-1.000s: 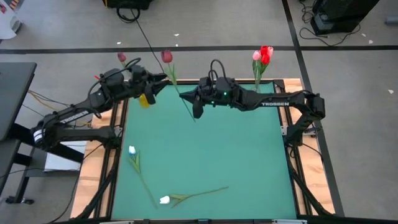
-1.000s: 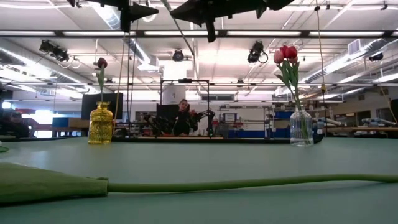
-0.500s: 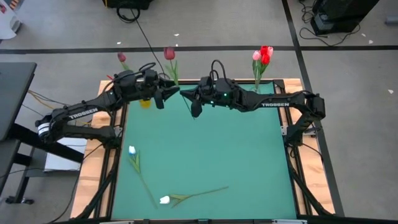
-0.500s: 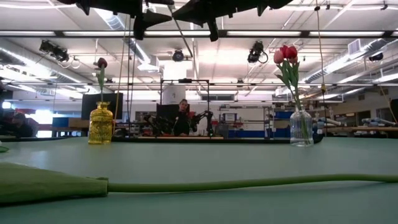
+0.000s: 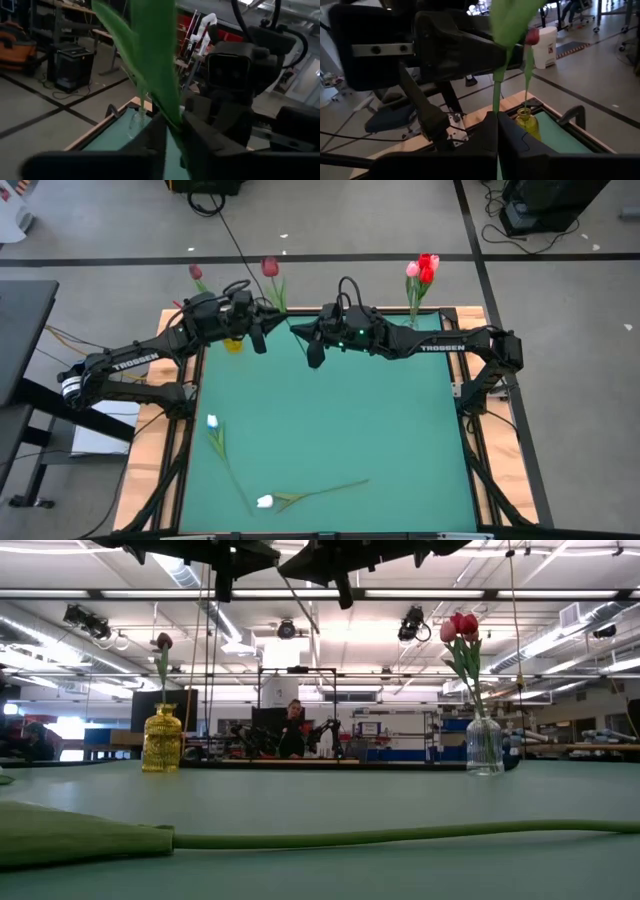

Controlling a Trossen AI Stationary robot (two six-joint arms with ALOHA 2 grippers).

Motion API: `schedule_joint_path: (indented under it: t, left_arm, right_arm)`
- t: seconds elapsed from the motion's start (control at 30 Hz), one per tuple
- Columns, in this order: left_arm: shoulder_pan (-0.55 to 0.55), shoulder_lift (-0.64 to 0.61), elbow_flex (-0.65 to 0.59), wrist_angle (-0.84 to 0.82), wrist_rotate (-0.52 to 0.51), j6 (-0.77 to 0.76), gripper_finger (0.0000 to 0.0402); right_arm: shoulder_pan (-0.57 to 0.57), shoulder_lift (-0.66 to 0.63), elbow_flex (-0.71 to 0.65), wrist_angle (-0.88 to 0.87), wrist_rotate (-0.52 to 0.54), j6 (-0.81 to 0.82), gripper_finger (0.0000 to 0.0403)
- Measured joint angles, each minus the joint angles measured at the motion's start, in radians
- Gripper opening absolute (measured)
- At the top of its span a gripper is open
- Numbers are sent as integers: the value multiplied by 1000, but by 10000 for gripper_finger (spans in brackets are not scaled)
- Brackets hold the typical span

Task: Sort flowers into vase by color
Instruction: Put the dark red flower into the yellow vase

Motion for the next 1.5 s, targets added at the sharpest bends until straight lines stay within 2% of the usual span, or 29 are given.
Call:
schedule_joint_path:
  t: [0.1,0.37,0.43,0.5,0.63,0.83,1.1,1.3,1.5]
  left_arm:
    - [0,0,0,-1,4,22,15]
    - [1,-23,0,-114,-12,143,12]
    - [0,-37,1,-187,-64,155,11]
    - [3,-53,0,-245,-161,142,11]
    - [31,-88,0,-358,-321,136,11]
    - [107,-155,0,-491,-360,165,10]
    - [211,-285,0,-568,-526,208,10]
    - [308,-354,0,-617,-561,223,9]
    - [362,-355,0,-608,-563,228,9]
  right_arm:
    - [-2,0,0,-17,3,0,24]
    - [-36,0,0,-129,-2,79,113]
    - [-46,0,0,-166,-2,110,127]
    - [-52,0,0,-200,-1,116,135]
    - [-54,0,0,-230,-3,115,138]
    - [-49,0,0,-243,-3,114,138]
    - [-42,0,0,-260,-5,107,137]
    - [-42,0,0,-260,-2,105,135]
    - [-42,0,0,-260,-1,105,135]
